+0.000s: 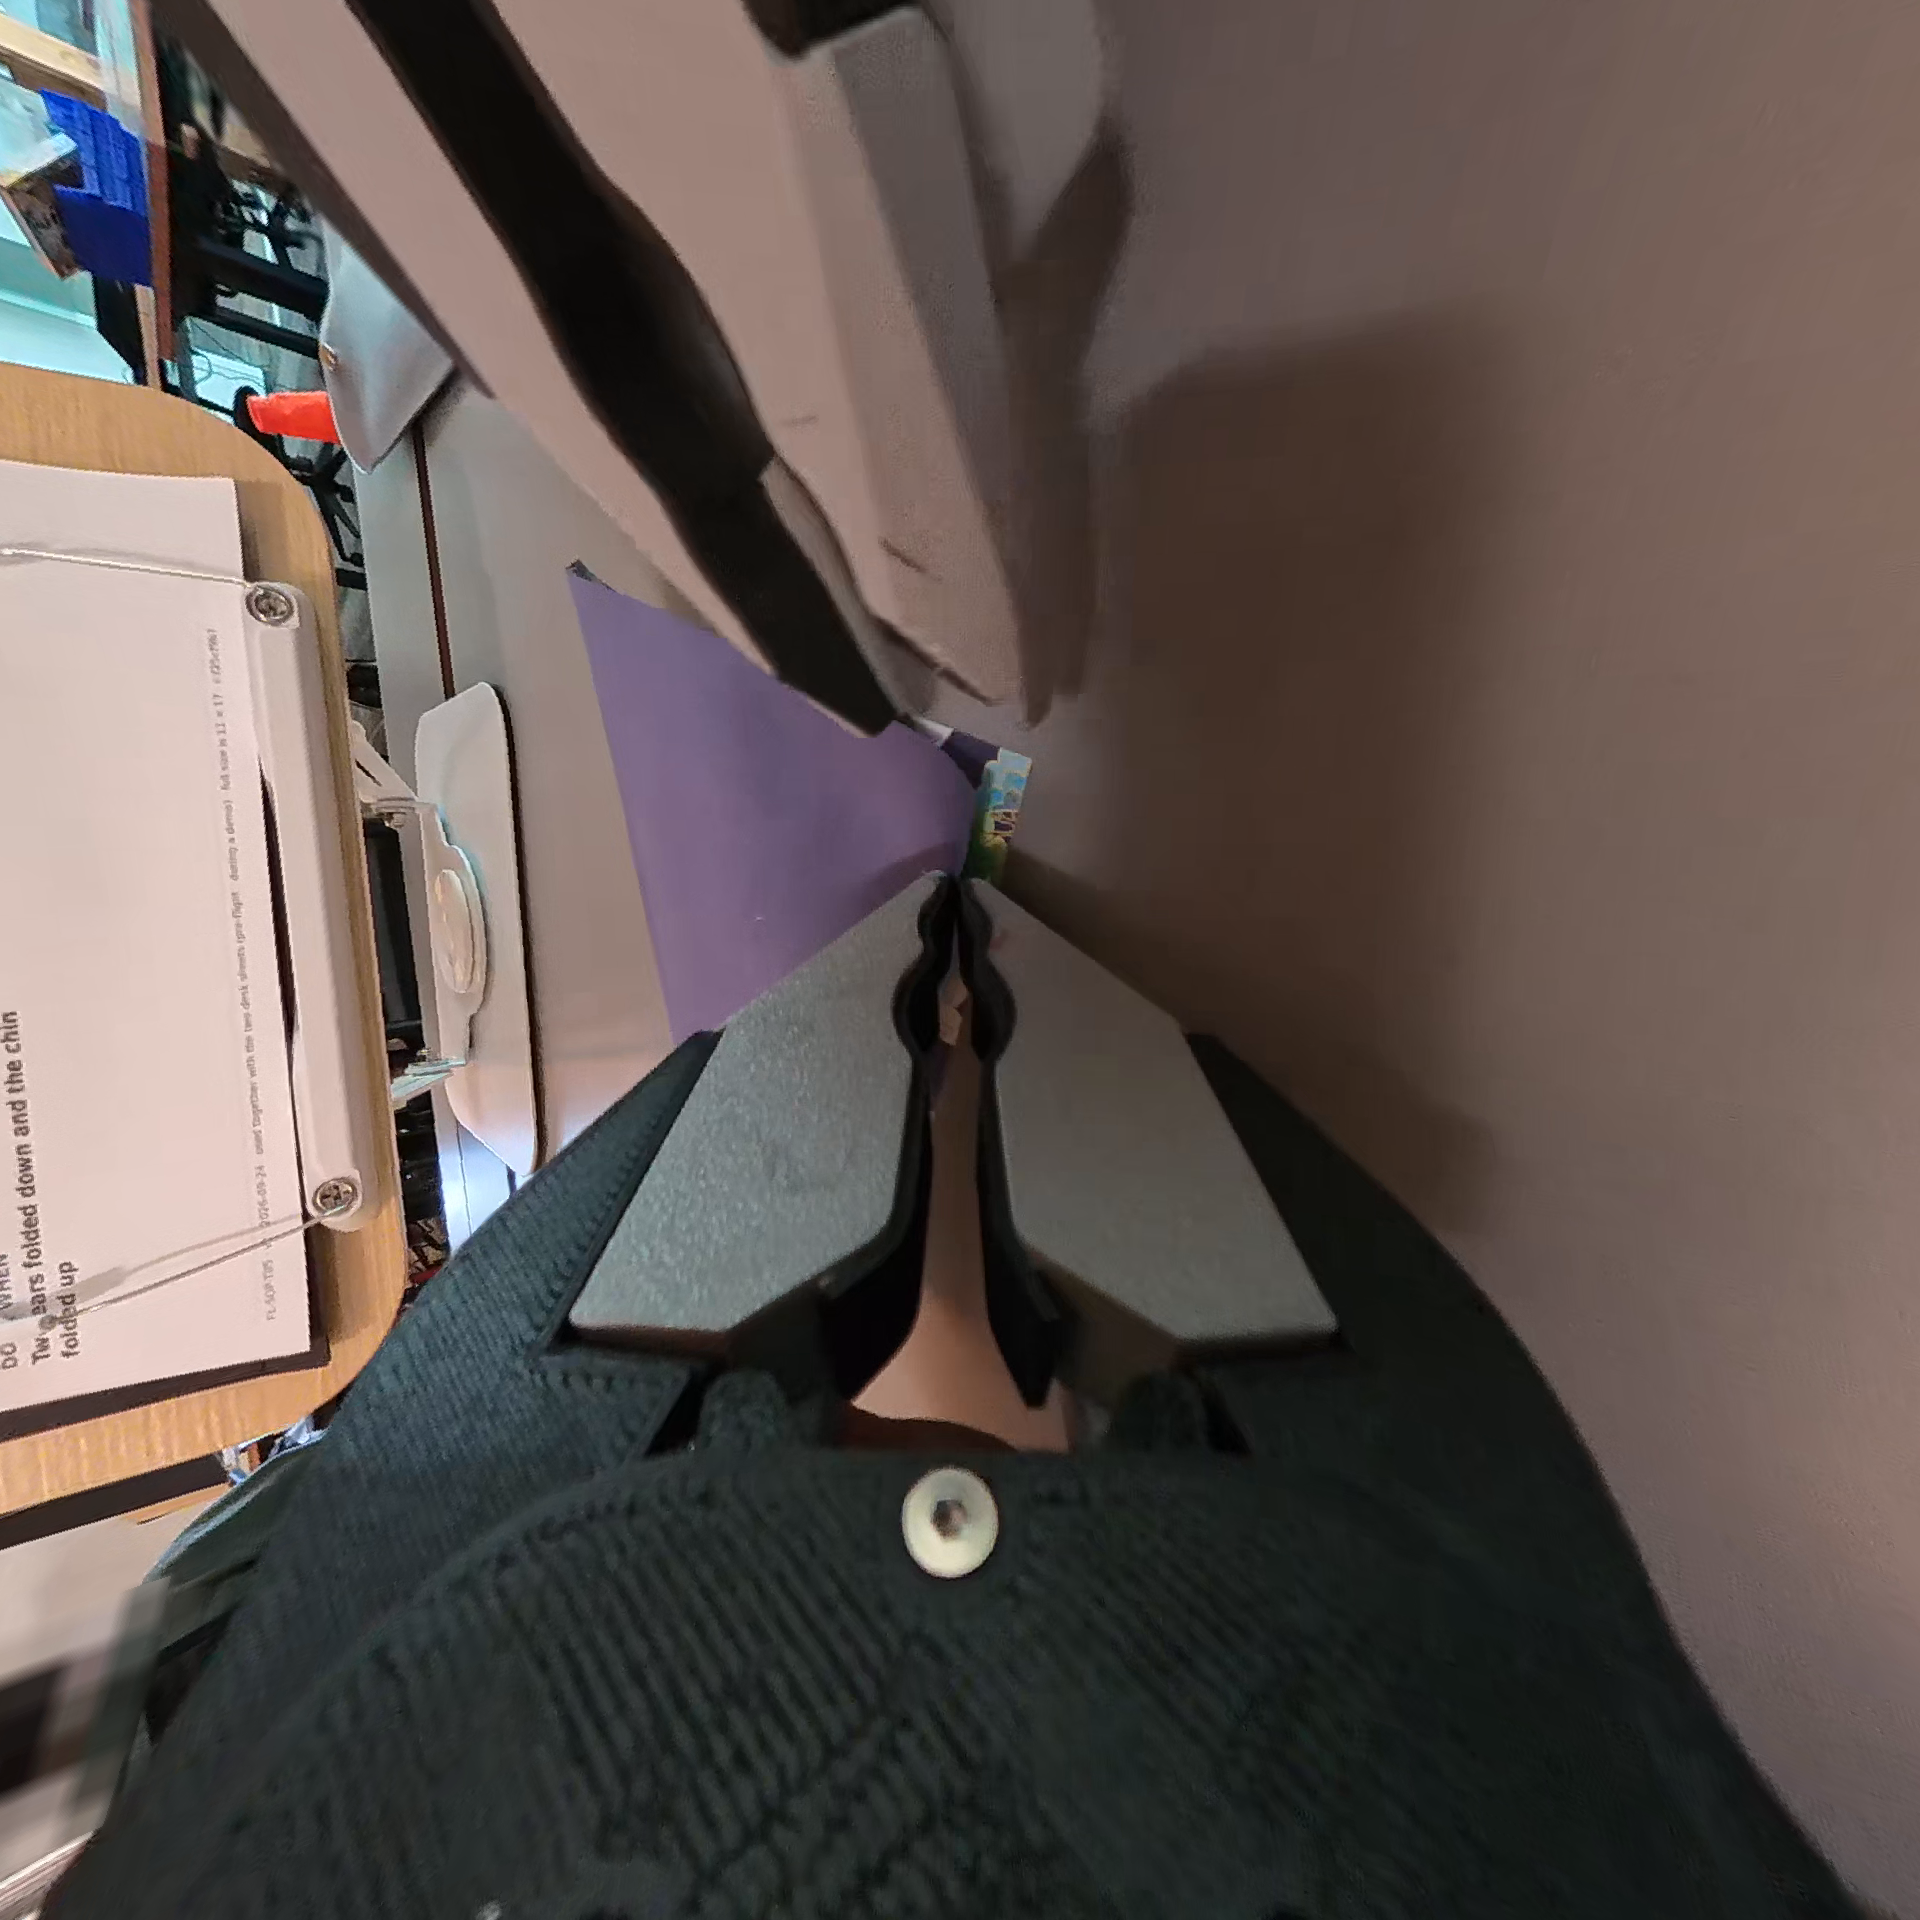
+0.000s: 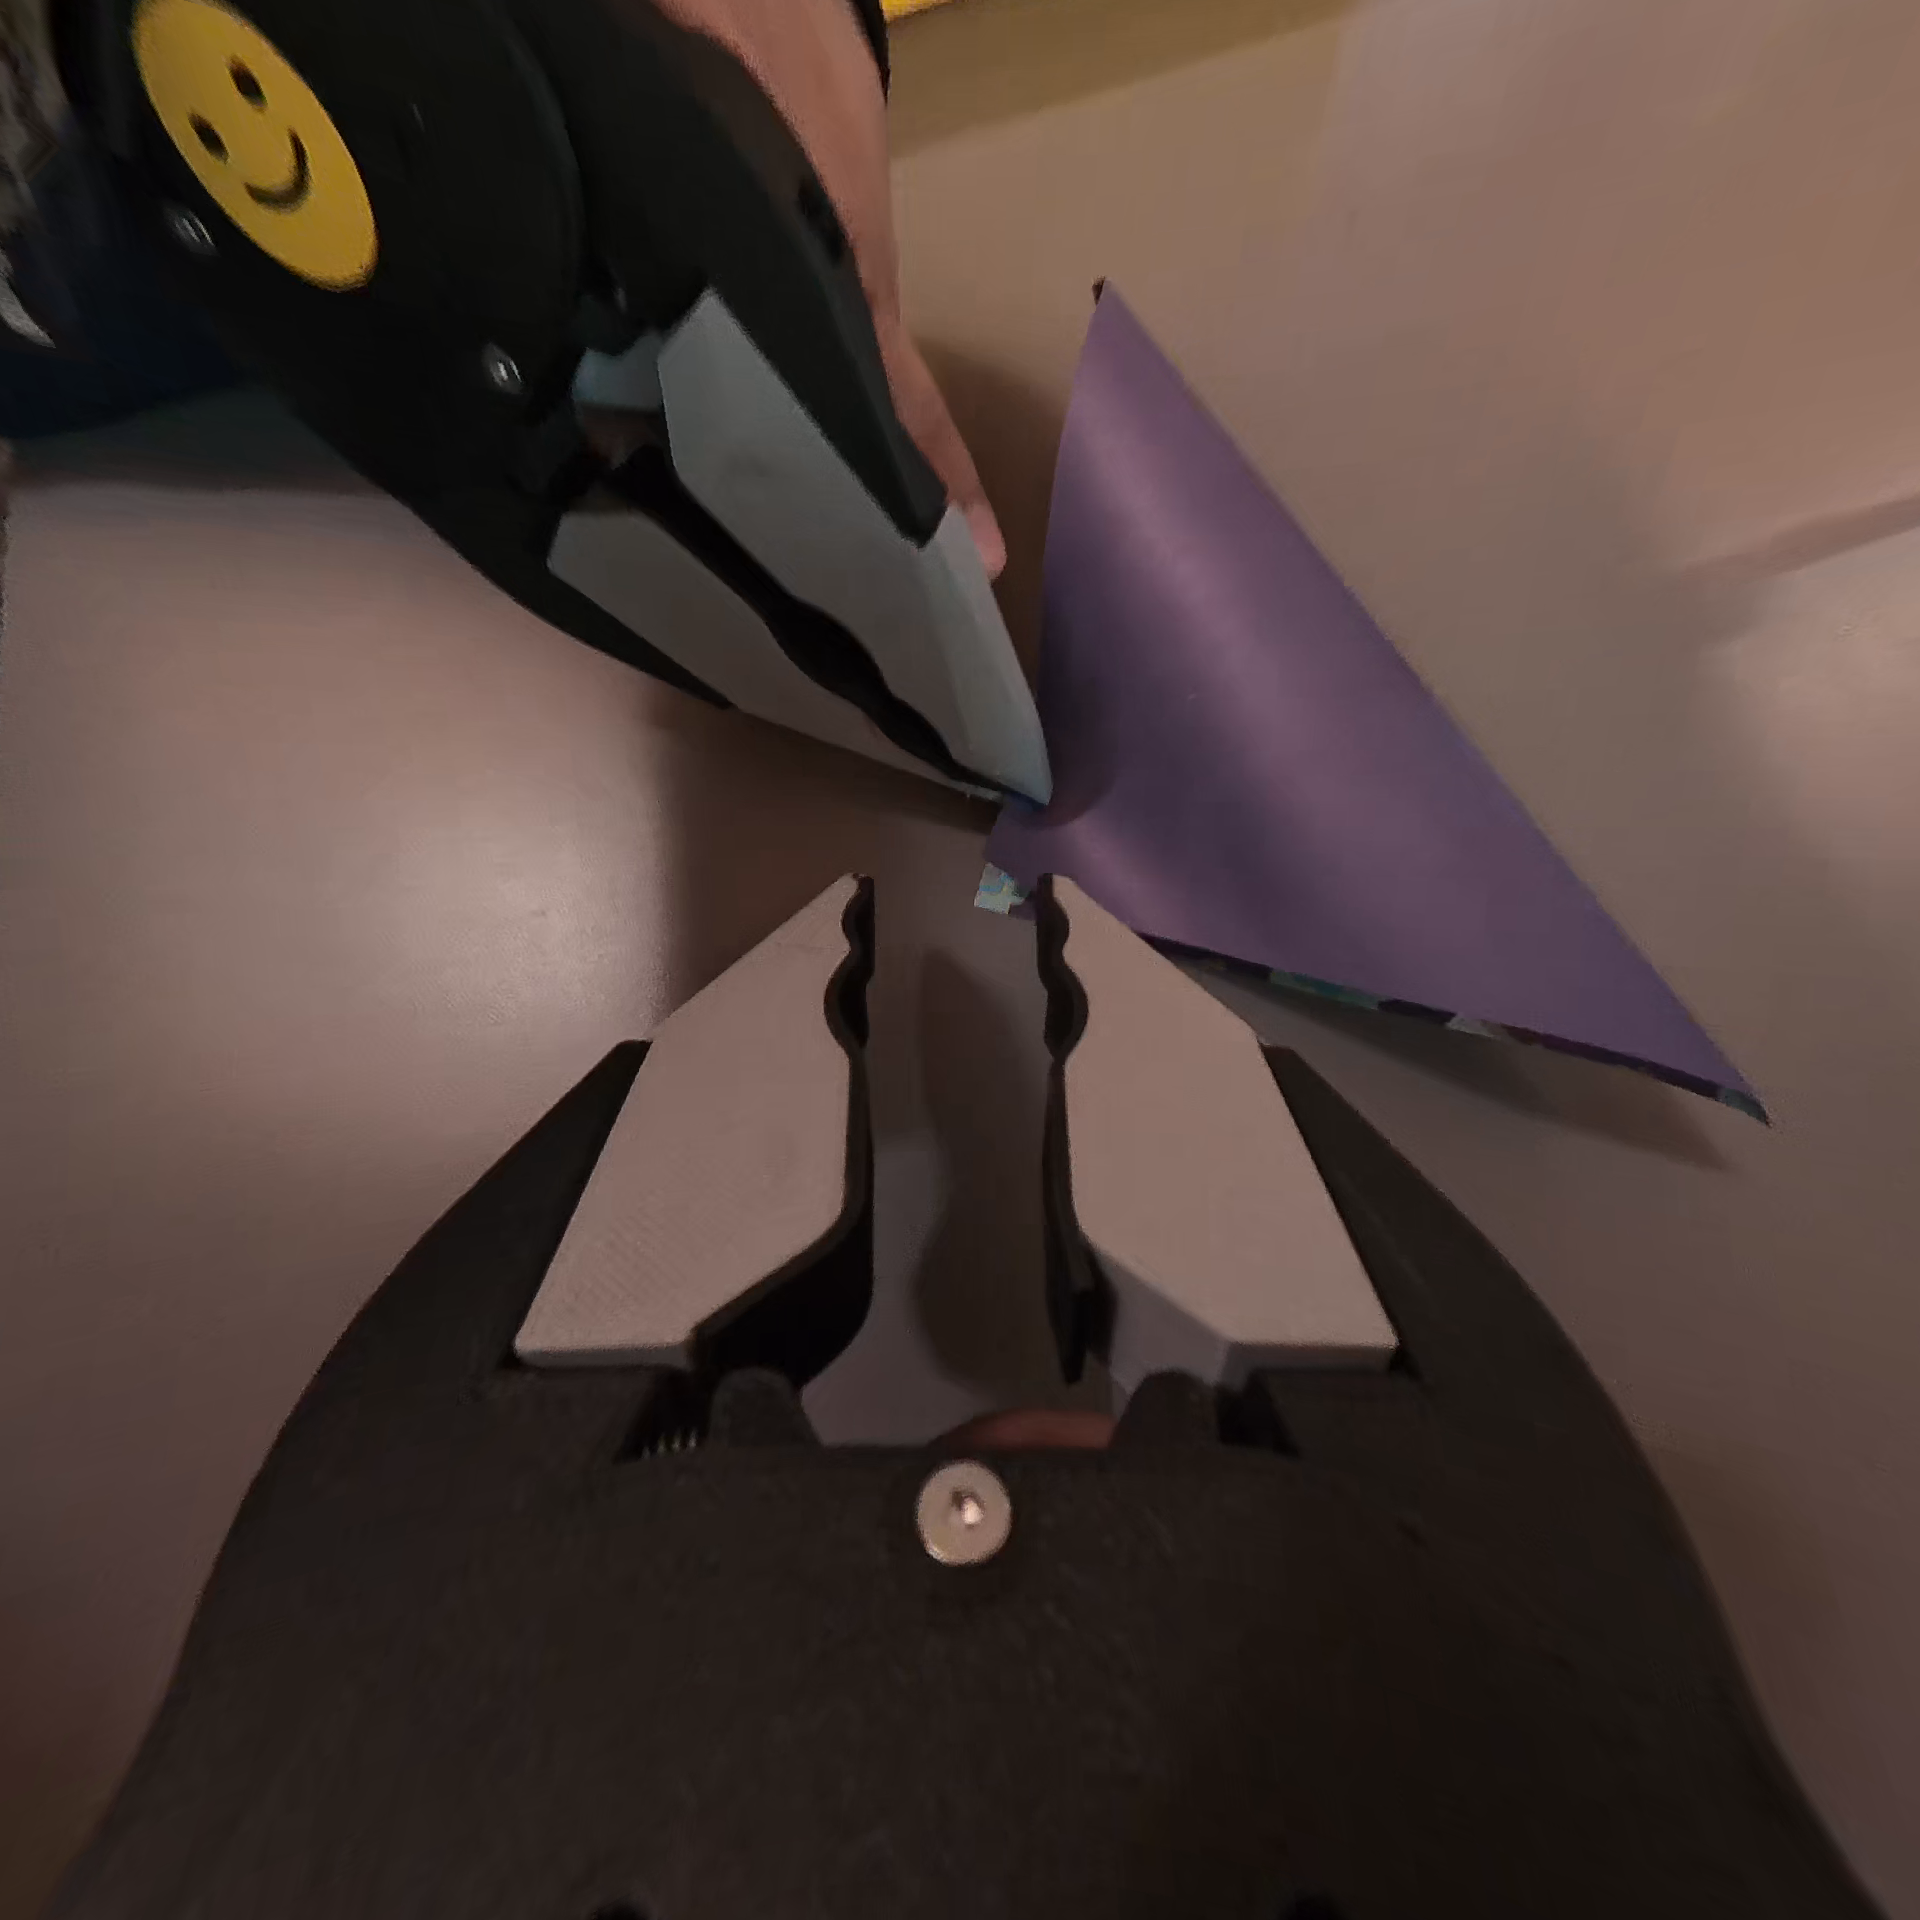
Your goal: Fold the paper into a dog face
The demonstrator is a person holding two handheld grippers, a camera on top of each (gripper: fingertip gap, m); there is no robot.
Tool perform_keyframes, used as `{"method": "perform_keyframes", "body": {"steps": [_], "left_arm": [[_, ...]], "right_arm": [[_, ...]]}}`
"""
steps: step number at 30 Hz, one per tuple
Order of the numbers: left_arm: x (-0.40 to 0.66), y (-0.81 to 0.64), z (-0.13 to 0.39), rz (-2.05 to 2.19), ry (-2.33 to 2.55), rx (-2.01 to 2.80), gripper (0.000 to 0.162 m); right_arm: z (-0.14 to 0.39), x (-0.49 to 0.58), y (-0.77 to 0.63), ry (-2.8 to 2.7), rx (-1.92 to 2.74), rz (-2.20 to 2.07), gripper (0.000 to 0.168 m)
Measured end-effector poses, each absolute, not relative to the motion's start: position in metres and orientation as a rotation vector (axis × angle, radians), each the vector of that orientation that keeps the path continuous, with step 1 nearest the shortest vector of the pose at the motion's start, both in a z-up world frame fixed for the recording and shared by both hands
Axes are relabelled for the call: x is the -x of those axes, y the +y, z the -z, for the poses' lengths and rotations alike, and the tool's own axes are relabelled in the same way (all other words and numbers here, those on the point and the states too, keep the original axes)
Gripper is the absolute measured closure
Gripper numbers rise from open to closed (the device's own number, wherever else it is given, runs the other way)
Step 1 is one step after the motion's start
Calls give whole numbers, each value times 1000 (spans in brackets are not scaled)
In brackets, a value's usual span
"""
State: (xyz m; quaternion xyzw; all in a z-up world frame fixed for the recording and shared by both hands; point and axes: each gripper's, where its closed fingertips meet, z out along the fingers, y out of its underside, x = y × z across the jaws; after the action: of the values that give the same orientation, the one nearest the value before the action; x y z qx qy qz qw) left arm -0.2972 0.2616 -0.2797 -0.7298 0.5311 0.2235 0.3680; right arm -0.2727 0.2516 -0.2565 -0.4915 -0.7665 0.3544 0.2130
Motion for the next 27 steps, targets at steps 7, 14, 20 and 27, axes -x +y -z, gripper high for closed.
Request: {"method": "perform_keyframes", "body": {"steps": [7,14,20,27], "left_arm": [[294,262,280,-596,1393,1851,162],[292,262,280,-651,1436,1801,162],[283,261,279,-666,1470,1770,162],[283,262,279,-686,1458,1778,162]], "right_arm": [[256,291,262,-1994,1478,-1014,149],[263,290,270,-1980,1552,-1019,161],[272,287,267,-2024,1588,-1013,159],[277,286,268,-2034,1601,-995,160]]}}
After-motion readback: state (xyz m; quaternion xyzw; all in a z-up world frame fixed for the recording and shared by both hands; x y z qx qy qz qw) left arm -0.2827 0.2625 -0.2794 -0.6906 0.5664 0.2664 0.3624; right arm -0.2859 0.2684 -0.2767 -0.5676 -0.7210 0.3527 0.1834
